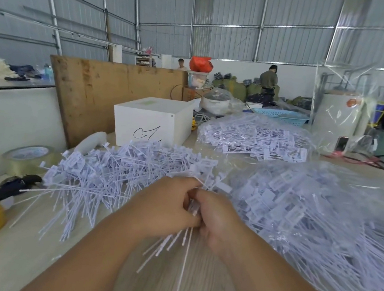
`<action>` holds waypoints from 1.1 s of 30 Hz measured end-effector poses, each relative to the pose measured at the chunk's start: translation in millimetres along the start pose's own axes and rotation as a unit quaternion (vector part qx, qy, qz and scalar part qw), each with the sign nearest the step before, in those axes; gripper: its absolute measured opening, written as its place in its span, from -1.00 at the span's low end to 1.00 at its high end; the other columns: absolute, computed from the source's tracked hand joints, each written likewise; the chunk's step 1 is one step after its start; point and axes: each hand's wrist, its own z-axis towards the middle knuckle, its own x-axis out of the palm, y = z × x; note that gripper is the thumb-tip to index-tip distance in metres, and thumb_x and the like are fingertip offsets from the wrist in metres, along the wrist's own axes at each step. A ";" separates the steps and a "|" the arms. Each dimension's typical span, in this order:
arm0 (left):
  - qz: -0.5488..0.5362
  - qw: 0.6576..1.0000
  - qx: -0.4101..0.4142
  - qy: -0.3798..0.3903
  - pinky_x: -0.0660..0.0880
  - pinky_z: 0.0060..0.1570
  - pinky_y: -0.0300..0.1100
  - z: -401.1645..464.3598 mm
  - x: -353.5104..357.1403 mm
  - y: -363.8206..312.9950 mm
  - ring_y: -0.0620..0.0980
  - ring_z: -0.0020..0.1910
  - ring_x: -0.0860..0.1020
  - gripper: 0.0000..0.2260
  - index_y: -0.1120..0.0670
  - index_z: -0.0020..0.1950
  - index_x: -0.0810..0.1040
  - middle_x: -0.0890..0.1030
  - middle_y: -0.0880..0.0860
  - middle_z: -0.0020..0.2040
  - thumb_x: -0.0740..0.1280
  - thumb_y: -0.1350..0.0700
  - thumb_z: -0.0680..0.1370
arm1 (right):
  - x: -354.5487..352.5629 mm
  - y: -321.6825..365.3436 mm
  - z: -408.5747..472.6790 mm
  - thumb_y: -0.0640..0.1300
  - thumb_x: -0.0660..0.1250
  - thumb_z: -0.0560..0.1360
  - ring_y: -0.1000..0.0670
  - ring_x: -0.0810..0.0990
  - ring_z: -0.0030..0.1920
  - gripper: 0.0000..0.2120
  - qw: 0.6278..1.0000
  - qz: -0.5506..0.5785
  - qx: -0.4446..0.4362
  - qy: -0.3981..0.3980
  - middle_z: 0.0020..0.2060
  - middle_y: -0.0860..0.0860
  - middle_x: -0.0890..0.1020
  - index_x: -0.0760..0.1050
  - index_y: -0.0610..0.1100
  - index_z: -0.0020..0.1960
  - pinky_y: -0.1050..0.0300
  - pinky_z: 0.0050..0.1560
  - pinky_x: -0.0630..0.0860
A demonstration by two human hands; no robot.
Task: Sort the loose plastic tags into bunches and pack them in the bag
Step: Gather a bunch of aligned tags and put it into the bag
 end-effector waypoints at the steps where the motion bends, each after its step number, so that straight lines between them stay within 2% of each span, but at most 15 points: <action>1: -0.014 1.000 -0.011 0.018 0.56 -0.08 -0.14 -1.4 -5.0 -0.8 -0.21 -0.23 0.59 -0.67 -0.13 0.08 0.56 0.65 -0.09 -0.19 0.49 0.06 0.35 | 0.1 -0.3 -0.3 -0.25 0.35 0.41 -0.12 0.67 -0.15 -0.77 1.000 -0.003 -0.001 0.006 -0.24 -0.19 0.70 0.66 -0.19 -0.39 -0.10 0.06 0.58; 4: -0.142 0.983 -0.072 0.096 0.48 -0.23 -0.40 -7.4 -22.2 -2.1 -0.24 -0.25 0.59 -0.60 -0.24 0.08 0.54 0.70 -0.08 -0.14 0.44 0.07 0.29 | -1.0 1.0 -5.2 -0.29 0.32 0.42 -0.11 0.63 -0.29 -0.90 0.999 -0.016 -0.013 0.029 -0.35 -0.14 0.65 0.60 -0.25 -0.23 0.01 -0.26 0.53; 6: -0.170 0.974 -0.103 0.106 0.46 -0.15 -0.34 -10.2 -31.2 -1.3 -0.29 -0.20 0.60 -0.56 -0.26 0.11 0.55 0.69 -0.17 -0.11 0.39 -0.04 0.24 | -1.4 2.0 -6.0 -0.30 0.29 0.47 -0.02 0.55 -0.43 -0.85 0.998 -0.030 -0.021 0.045 -0.50 -0.05 0.55 0.54 -0.22 -0.26 0.17 -0.40 0.41; 9: -0.109 0.986 -0.121 0.041 0.39 -0.17 -0.24 -9.0 -30.6 0.8 -0.27 -0.28 0.53 -0.50 -0.28 0.15 0.54 0.58 -0.18 -0.18 0.39 -0.26 0.22 | -1.4 4.8 -13.1 -0.28 0.23 0.56 -0.06 0.56 -0.33 -0.82 0.994 -0.085 -0.018 0.066 -0.36 -0.12 0.56 0.50 -0.22 -0.20 0.17 -0.39 0.39; 13: -0.154 0.987 -0.042 0.032 0.42 -0.22 -0.21 -7.1 -17.9 -5.0 -0.16 -0.37 0.46 -0.68 -0.26 0.07 0.61 0.48 -0.13 -0.36 0.42 -0.03 0.33 | 0.4 6.1 -19.4 -0.30 0.11 0.62 0.01 0.48 -0.48 -0.69 0.986 -0.136 -0.035 0.086 -0.41 -0.14 0.45 0.40 -0.24 -0.29 0.22 -0.48 0.36; 17: -0.174 0.984 0.011 0.046 0.36 -0.27 -0.30 -8.1 -15.9 -9.1 -0.19 -0.40 0.39 -0.66 -0.31 0.00 0.66 0.42 -0.17 -0.43 0.35 0.12 0.37 | -1.9 1.2 -19.0 -0.38 0.13 0.61 0.06 0.46 -0.33 -0.66 0.980 -0.147 -0.099 0.095 -0.37 -0.03 0.45 0.39 -0.15 -0.30 0.23 -0.27 0.40; 19: -0.181 0.981 0.033 0.067 0.35 -0.28 -0.35 -9.1 -17.3 -9.9 -0.23 -0.41 0.39 -0.65 -0.26 -0.03 0.68 0.41 -0.19 -0.46 0.34 0.16 0.37 | -5.4 -3.0 -21.7 -0.34 0.27 0.48 0.11 0.51 -0.15 -0.71 0.970 -0.138 -0.165 0.115 -0.24 0.12 0.51 0.41 0.05 -0.19 0.10 0.00 0.52; 21: -0.187 0.980 0.049 0.047 0.39 -0.27 -0.38 -10.3 -18.7 -12.6 -0.25 -0.39 0.46 -0.71 -0.19 -0.11 0.71 0.50 -0.20 -0.44 0.40 0.22 0.40 | -4.3 -3.6 -21.1 -0.25 0.27 0.43 0.04 0.52 -0.01 -0.78 0.959 -0.165 -0.197 0.123 -0.15 0.14 0.51 0.39 0.08 -0.14 -0.03 0.21 0.49; 22: -0.198 0.979 0.051 0.011 0.45 -0.25 -0.35 -10.1 -19.4 -13.9 -0.23 -0.36 0.53 -0.74 -0.14 -0.15 0.72 0.58 -0.19 -0.39 0.45 0.25 0.44 | -2.6 -3.8 -18.0 -0.27 0.28 0.46 0.01 0.56 -0.01 -0.79 0.956 -0.181 -0.204 0.111 -0.15 0.10 0.55 0.43 0.04 -0.12 -0.04 0.19 0.53; 23: -0.229 0.972 0.047 -0.041 0.52 -0.22 -0.33 -10.0 -20.6 -16.3 -0.22 -0.30 0.59 -0.78 -0.09 -0.16 0.72 0.65 -0.17 -0.32 0.46 0.26 0.46 | -0.6 -2.9 -15.2 -0.30 0.31 0.47 0.01 0.62 -0.09 -0.80 0.957 -0.189 -0.201 0.086 -0.20 0.08 0.60 0.47 0.00 -0.12 -0.02 0.05 0.60; 24: -0.265 0.957 0.044 -0.108 0.53 -0.23 -0.35 -9.0 -21.9 -17.0 -0.24 -0.27 0.62 -0.85 -0.06 -0.18 0.72 0.68 -0.17 -0.29 0.46 0.20 0.48 | 1.1 -1.7 -13.2 -0.30 0.34 0.43 0.06 0.62 -0.26 -0.83 0.963 -0.183 -0.186 0.066 -0.32 0.10 0.60 0.49 -0.04 -0.18 0.08 -0.20 0.60; 26: -0.319 0.916 0.024 -0.241 0.44 -0.36 -0.40 -7.0 -26.9 -16.5 -0.28 -0.41 0.54 -0.90 -0.06 -0.20 0.71 0.58 -0.21 -0.44 0.41 -0.02 0.46 | 3.6 1.1 -13.6 -0.27 0.37 0.38 0.13 0.40 -0.57 -0.81 0.971 -0.171 -0.159 0.056 -0.57 0.15 0.42 0.41 -0.09 -0.32 0.27 -0.51 0.31; 28: -0.372 0.865 -0.014 -0.336 0.29 -0.46 -0.31 -5.4 -33.4 -9.9 -0.21 -0.55 0.33 -0.83 -0.07 -0.23 0.71 0.37 -0.17 -0.54 0.39 -0.08 0.49 | 2.9 0.3 -12.3 -0.26 0.36 0.38 0.12 0.28 -0.60 -0.84 0.973 -0.169 -0.151 0.054 -0.56 0.09 0.32 0.38 -0.12 -0.28 0.32 -0.54 0.18; 30: -0.446 0.801 -0.034 -0.397 0.17 -0.52 -0.31 -3.4 -39.4 -2.4 -0.14 -0.55 0.17 -0.73 -0.05 -0.29 0.66 0.24 -0.10 -0.51 0.34 -0.01 0.59 | 1.4 0.3 -12.3 -0.27 0.36 0.38 0.11 0.27 -0.59 -0.88 0.975 -0.162 -0.147 0.047 -0.51 0.05 0.32 0.42 -0.14 -0.21 0.33 -0.54 0.18; 33: -0.505 0.738 -0.045 -0.446 0.13 -0.57 -0.35 -0.4 -44.6 7.9 -0.13 -0.56 0.15 -0.61 -0.05 -0.40 0.55 0.24 -0.09 -0.53 0.26 -0.02 0.63 | -0.1 1.3 -10.8 -0.29 0.38 0.38 0.11 0.31 -0.59 -0.86 0.980 -0.142 -0.134 0.034 -0.53 0.07 0.36 0.42 -0.14 -0.24 0.34 -0.54 0.21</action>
